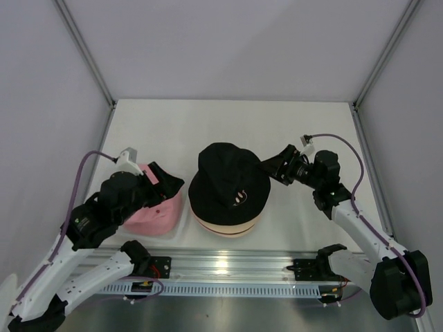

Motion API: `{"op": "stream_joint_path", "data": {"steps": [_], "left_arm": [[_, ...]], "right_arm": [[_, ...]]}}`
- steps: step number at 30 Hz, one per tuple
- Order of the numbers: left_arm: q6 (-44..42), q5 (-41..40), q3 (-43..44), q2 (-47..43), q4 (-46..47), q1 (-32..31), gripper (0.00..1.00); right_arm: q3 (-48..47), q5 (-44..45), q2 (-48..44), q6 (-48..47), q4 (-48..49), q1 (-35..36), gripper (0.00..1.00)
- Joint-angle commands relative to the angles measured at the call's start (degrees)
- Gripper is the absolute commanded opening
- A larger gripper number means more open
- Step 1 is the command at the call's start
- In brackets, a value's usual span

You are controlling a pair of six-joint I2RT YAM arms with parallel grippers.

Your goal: Stack the hats

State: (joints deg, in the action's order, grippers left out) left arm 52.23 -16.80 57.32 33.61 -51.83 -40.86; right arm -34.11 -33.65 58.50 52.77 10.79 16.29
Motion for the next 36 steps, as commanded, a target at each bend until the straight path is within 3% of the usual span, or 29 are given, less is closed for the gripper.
{"op": "stream_joint_path", "data": {"steps": [1, 5, 11, 14, 15, 17, 18, 19, 26, 36], "left_arm": [[3.58, 8.53, -2.38, 2.6, 8.84, 1.13, 0.86], [2.36, 14.58, -4.84, 4.18, 16.57, 1.4, 0.74], [0.95, 15.21, -3.62, 7.0, 16.67, 1.93, 0.74], [0.77, 15.57, -4.58, 7.44, 17.73, 2.19, 0.74], [0.86, 15.22, -4.93, 7.35, 17.73, 2.54, 0.74], [1.38, 14.86, -5.55, 7.18, 16.95, 3.5, 0.74], [1.82, 14.95, -6.68, 6.83, 16.85, 4.81, 0.74], [2.78, 16.08, -7.13, 6.39, 16.85, 5.7, 0.74], [7.71, 22.23, -15.38, 3.05, 20.63, 12.38, 0.73], [7.54, 32.09, -18.56, 4.54, 29.69, 13.7, 0.66]], "right_arm": [[0.18, -1.07, -0.4, 2.07, 1.97, 1.02, 0.82], [0.89, -1.94, -1.2, 3.73, 1.34, 1.2, 0.81], [1.5, -2.39, -0.23, 5.06, 1.43, 2.51, 0.65], [1.67, -1.6, -0.14, 3.83, -0.32, 2.69, 0.46], [1.68, -0.99, -0.31, 3.57, -0.94, 2.69, 0.3], [1.85, -0.19, -0.58, 2.78, -2.69, 2.69, 0.17], [2.11, 0.07, -0.67, 2.6, -3.57, 2.69, 0.04], [2.38, 0.07, -0.49, 2.25, -3.67, 2.69, 0.0], [5.72, 0.51, -0.75, 2.6, -1.29, 2.69, 0.0], [6.95, 3.06, -4.09, -1.0, -3.48, 2.69, 0.0]]}}
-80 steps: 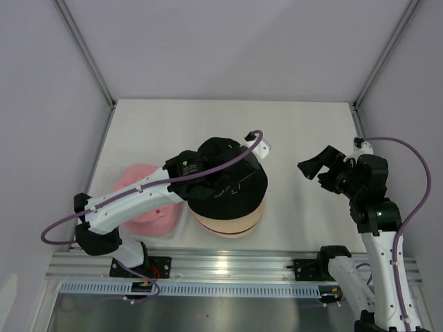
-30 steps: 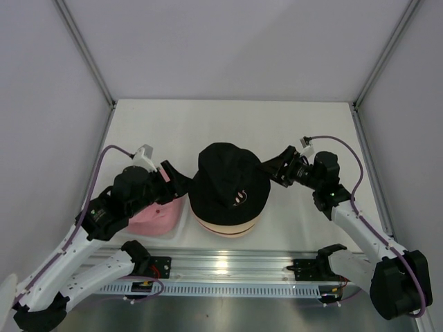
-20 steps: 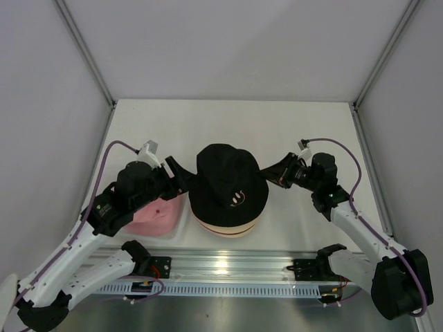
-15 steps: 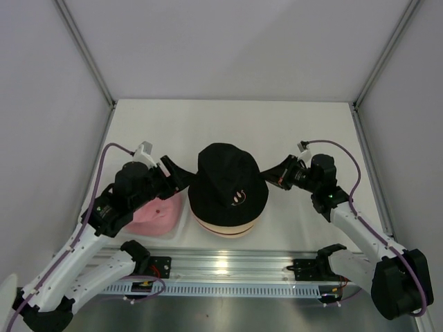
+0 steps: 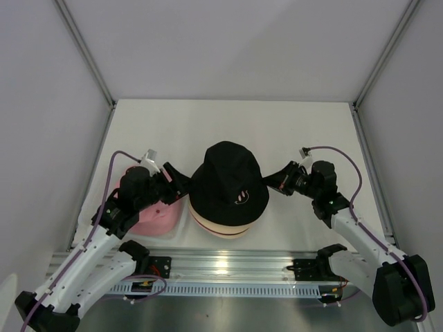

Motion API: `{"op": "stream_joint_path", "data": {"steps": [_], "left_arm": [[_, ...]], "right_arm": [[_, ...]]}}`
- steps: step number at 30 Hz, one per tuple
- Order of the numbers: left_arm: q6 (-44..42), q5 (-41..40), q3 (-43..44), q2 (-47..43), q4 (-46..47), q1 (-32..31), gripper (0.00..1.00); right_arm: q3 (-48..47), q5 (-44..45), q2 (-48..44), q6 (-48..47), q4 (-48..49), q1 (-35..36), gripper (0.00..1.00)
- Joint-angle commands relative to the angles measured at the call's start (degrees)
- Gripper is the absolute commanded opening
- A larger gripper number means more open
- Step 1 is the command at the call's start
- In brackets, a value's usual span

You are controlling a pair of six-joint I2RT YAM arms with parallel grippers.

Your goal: Stack the hats

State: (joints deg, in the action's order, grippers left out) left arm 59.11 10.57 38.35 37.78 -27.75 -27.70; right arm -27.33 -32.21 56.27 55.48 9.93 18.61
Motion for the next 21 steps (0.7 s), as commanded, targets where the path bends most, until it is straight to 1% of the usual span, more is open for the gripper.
{"op": "stream_joint_path", "data": {"steps": [1, 6, 7, 8, 10, 12, 15, 16, 17, 21], "left_arm": [[0.65, 5.07, 0.24, 0.54, 6.82, 0.55, 0.65], [2.15, 6.31, -1.78, 1.33, 9.55, 0.55, 0.54], [2.23, 6.66, -2.13, 1.42, 9.82, 0.55, 0.53], [2.24, 6.66, -2.31, 1.51, 9.82, 0.55, 0.5], [2.41, 6.31, -3.1, 1.6, 10.17, 0.55, 0.47], [3.2, 6.04, -3.98, 1.33, 10.34, 0.63, 0.4], [5.13, 4.29, -6.35, -0.42, 11.48, 0.55, 0.2], [5.83, 3.59, -6.88, -1.21, 11.49, 0.63, 0.09], [6.27, 1.58, -7.84, -2.61, 11.05, 0.55, 0.01], [3.66, -3.0, -7.68, -5.26, 7.19, 0.55, 0.01]], "right_arm": [[-0.17, 1.79, -2.13, -4.06, -2.99, 0.37, 0.0], [-1.23, 2.15, -2.22, -4.68, -3.96, 0.37, 0.0], [-1.15, 2.15, -2.13, -4.51, -3.96, 0.37, 0.0], [-1.06, 2.23, -2.13, -4.42, -3.87, 0.37, 0.0], [-0.88, 2.24, -1.96, -4.42, -3.61, 0.46, 0.0], [-0.62, 2.24, -1.87, -4.42, -3.61, 0.46, 0.0], [-0.35, 2.41, -1.95, -4.33, -3.61, 0.55, 0.0], [-0.35, 2.41, -2.04, -4.42, -3.69, 0.55, 0.0], [-0.35, 2.76, -2.22, -4.68, -4.04, 0.64, 0.0], [-0.44, 4.17, -2.92, -6.17, -6.24, 0.72, 0.0]]}}
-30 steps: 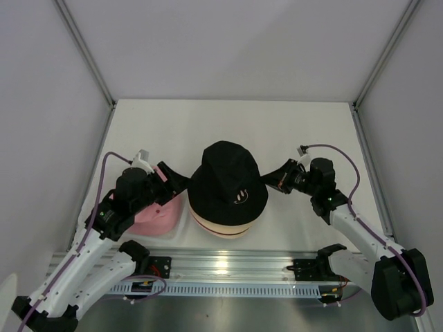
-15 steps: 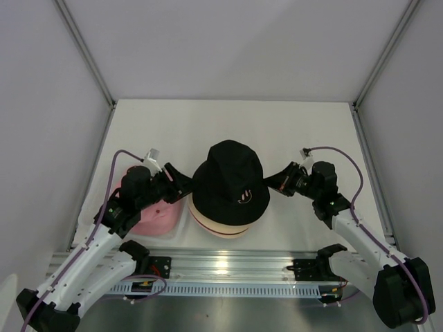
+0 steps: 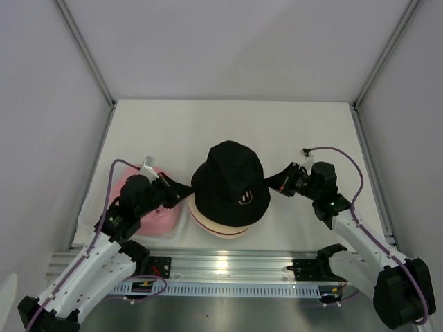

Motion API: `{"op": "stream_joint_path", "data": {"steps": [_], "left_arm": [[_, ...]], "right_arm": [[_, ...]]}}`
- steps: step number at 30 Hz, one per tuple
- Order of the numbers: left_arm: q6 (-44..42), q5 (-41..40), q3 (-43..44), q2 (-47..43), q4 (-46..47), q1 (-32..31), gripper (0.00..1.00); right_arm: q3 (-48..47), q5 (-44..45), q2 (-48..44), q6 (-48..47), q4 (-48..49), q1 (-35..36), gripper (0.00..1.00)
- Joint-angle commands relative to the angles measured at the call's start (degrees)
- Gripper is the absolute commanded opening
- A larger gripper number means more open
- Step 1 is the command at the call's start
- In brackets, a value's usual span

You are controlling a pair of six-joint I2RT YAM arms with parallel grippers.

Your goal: Stack the hats

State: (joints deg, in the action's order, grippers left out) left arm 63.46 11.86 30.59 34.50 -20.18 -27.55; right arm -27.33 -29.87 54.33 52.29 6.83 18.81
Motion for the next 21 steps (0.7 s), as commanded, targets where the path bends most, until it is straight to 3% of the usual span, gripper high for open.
{"op": "stream_joint_path", "data": {"steps": [1, 6, 11, 21], "left_arm": [[-1.23, -5.08, 0.35, -2.07, -2.9, 0.39, 0.01], [-5.44, -10.17, 0.96, -0.85, -8.63, 0.39, 0.01], [-7.3, -9.84, -0.7, 1.0, -8.11, 0.3, 0.01], [-10.55, -13.61, 0.44, 1.97, -16.9, 0.04, 0.01]], "right_arm": [[-0.35, 2.87, -0.98, -3.25, -3.83, 0.62, 0.0], [2.36, 5.69, -1.06, -5.27, -5.07, 1.49, 0.0], [5.62, 8.33, -0.27, -7.11, -5.95, 2.81, 0.0], [9.75, 10.97, 1.92, -8.96, -5.6, 5.1, 0.0]]}}
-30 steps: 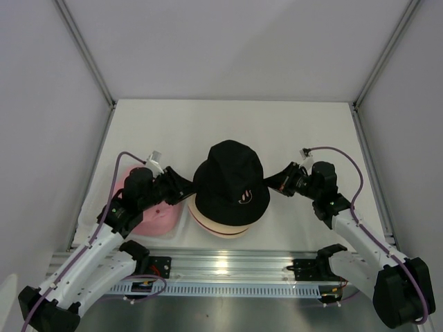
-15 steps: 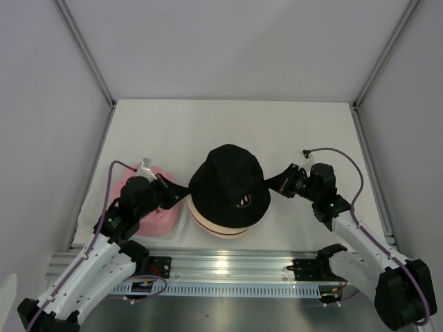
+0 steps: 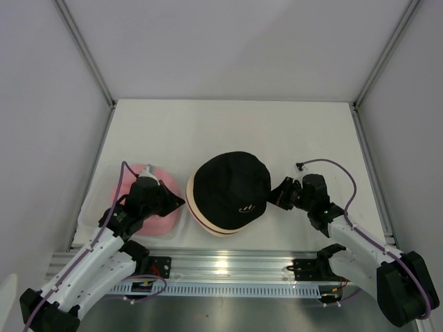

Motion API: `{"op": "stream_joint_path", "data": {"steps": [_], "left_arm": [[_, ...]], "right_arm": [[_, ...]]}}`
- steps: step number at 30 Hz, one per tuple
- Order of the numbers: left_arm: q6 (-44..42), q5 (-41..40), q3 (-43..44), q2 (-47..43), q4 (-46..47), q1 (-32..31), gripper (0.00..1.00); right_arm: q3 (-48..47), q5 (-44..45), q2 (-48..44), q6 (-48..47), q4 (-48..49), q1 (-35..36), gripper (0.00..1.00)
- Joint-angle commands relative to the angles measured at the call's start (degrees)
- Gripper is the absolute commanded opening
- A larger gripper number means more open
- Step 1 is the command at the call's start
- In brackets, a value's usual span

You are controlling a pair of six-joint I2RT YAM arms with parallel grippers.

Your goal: Stack the hats

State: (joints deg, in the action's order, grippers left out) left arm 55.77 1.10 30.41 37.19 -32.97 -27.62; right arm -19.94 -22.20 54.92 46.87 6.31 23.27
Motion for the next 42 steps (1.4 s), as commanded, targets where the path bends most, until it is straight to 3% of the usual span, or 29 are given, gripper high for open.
{"op": "stream_joint_path", "data": {"steps": [1, 4, 8, 12, 13, 15, 18, 27, 37, 42], "left_arm": [[-3.03, -2.86, 0.7, -0.8, -4.47, 0.11, 0.01], [-3.82, -2.51, 1.93, -1.77, -5.43, 0.11, 0.01], [-7.5, -5.13, 11.64, -3.53, -10.6, 0.19, 0.04], [-11.55, -7.17, 21.15, -2.04, -13.44, 0.19, 0.26], [-12.52, -6.21, 23.09, -1.51, -12.65, 0.19, 0.38], [-14.37, -1.75, 23.99, 0.59, -8.97, 0.19, 0.55], [-14.9, 6.77, 23.73, 3.14, -2.29, 0.19, 0.65], [-8.14, 18.57, 13.19, 8.78, 13.36, 0.19, 0.64], [-3.04, 21.57, 6.33, 7.46, 18.54, 0.19, 0.62], [-1.19, 24.12, 2.47, 8.34, 23.03, 0.19, 0.49]], "right_arm": [[2.19, 3.3, 1.33, -3.8, -5.25, 1.07, 0.0], [0.44, 3.04, 0.46, -4.86, -6.13, 1.52, 0.0], [-2.81, 2.95, -1.47, -6.7, -9.73, 1.61, 0.0], [-5.19, 1.81, -2.71, -7.23, -10.88, 1.78, 0.0], [-5.45, 1.63, -2.71, -7.23, -11.05, 1.7, 0.0], [-5.98, 1.28, -2.8, -7.15, -10.97, 1.78, 0.0], [-6.25, 1.36, -2.8, -7.23, -11.05, 1.96, 0.0], [-6.95, 1.54, -2.97, -7.5, -11.49, 1.87, 0.0], [-8.0, 1.63, -1.92, -7.67, -11.32, 2.04, 0.0], [-8.0, 1.37, -1.21, -7.5, -10.88, 2.05, 0.0]]}}
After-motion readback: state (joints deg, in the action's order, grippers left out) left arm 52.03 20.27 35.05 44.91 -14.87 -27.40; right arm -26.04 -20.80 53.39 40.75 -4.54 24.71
